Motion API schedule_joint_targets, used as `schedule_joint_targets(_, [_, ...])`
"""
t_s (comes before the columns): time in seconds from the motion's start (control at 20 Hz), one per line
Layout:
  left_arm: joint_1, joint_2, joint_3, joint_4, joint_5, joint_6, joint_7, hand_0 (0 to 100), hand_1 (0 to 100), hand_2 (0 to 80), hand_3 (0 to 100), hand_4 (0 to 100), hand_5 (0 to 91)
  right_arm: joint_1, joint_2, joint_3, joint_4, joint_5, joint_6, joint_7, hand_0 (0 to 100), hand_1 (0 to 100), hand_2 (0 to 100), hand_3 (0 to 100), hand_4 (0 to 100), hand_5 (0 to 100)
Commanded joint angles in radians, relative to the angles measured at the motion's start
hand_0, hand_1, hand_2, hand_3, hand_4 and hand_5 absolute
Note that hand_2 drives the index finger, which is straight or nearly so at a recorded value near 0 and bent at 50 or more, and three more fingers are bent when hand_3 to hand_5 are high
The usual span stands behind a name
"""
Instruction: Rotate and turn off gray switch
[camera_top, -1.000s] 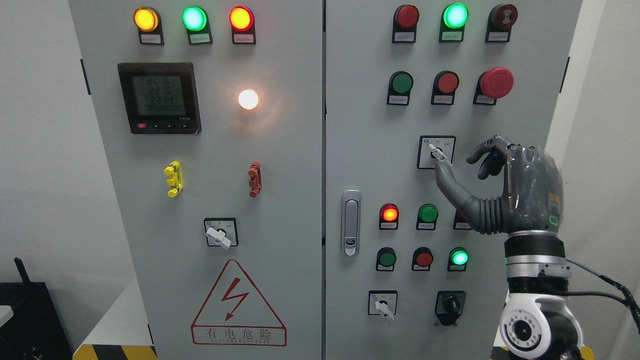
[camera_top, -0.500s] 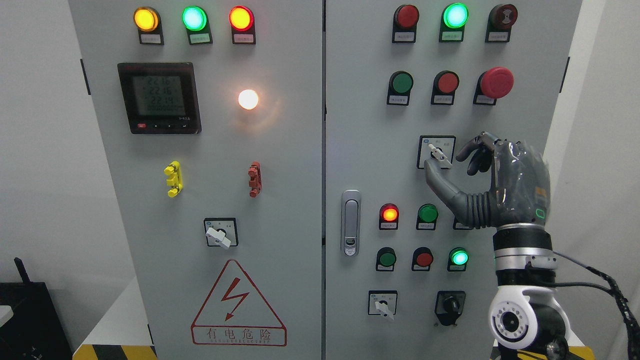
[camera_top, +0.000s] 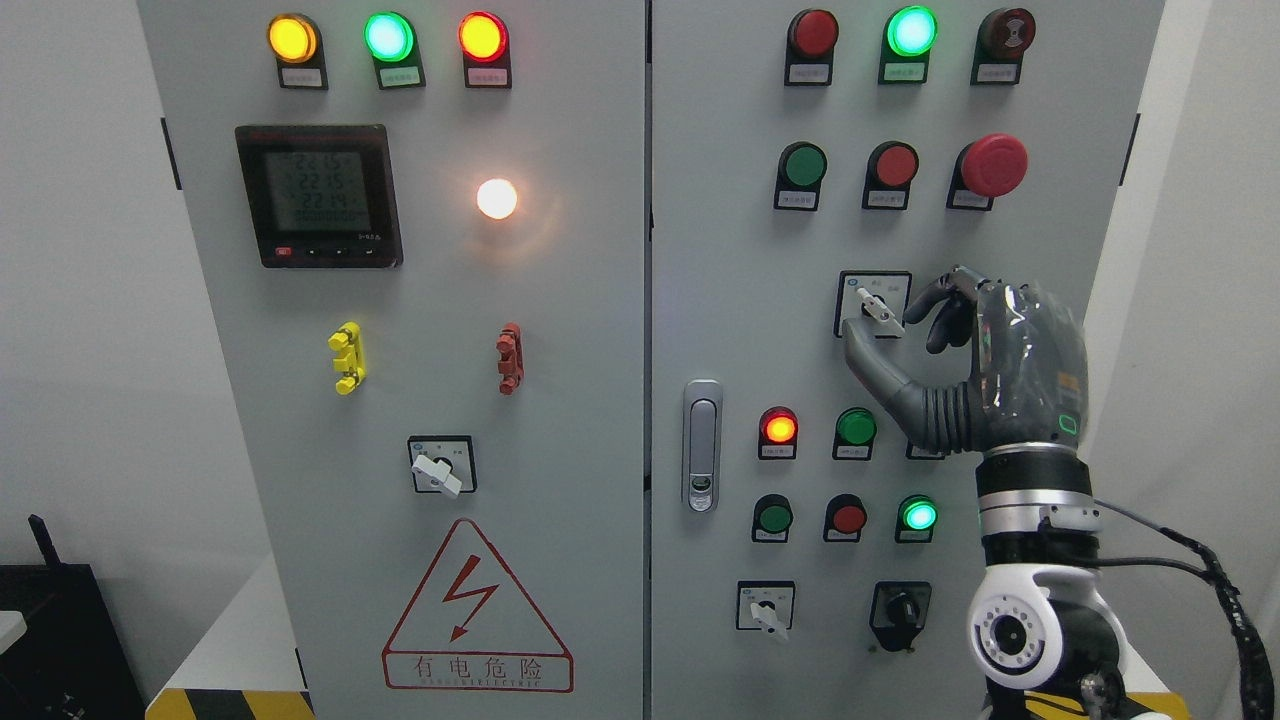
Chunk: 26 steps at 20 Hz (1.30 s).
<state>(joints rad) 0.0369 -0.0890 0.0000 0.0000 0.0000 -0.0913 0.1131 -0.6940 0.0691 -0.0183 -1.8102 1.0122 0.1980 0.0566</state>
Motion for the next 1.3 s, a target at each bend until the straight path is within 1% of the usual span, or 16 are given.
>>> schedule_joint_targets(0.0, [0.001, 0.0, 0.032, 0.023, -0.008, 0.001, -0.004, 12, 39, 0.0, 0, 0, 0.0, -0.004, 0.0, -0.019, 0.014, 0.0, 0.001, -0.001, 10, 39, 57, 85, 84, 100])
schedule_joint_targets(0.85, [0.0, 0.0, 0.032, 0.023, -0.008, 0.001, -0.004, 12, 39, 0.0, 0, 0, 0.0, -0.013, 0.001, -0.008, 0.012, 0.003, 0.001, 0.0, 12, 38, 61, 86, 83, 100])
schedule_joint_targets(1.0, [0.001, 0.0, 0.032, 0.023, -0.008, 0.001, -0.003, 12, 39, 0.0, 0, 0, 0.0, -0.015, 0.001, -0.006, 0.014, 0.003, 0.001, 0.0, 12, 38, 61, 86, 83, 100])
schedule_joint_targets(1.25, [0.0, 0.0, 0.032, 0.023, -0.008, 0.001, -0.004, 12, 39, 0.0, 0, 0, 0.0, -0.015, 0.001, -0.006, 0.023, 0.003, 0.003, 0.0, 11, 42, 61, 86, 83, 100])
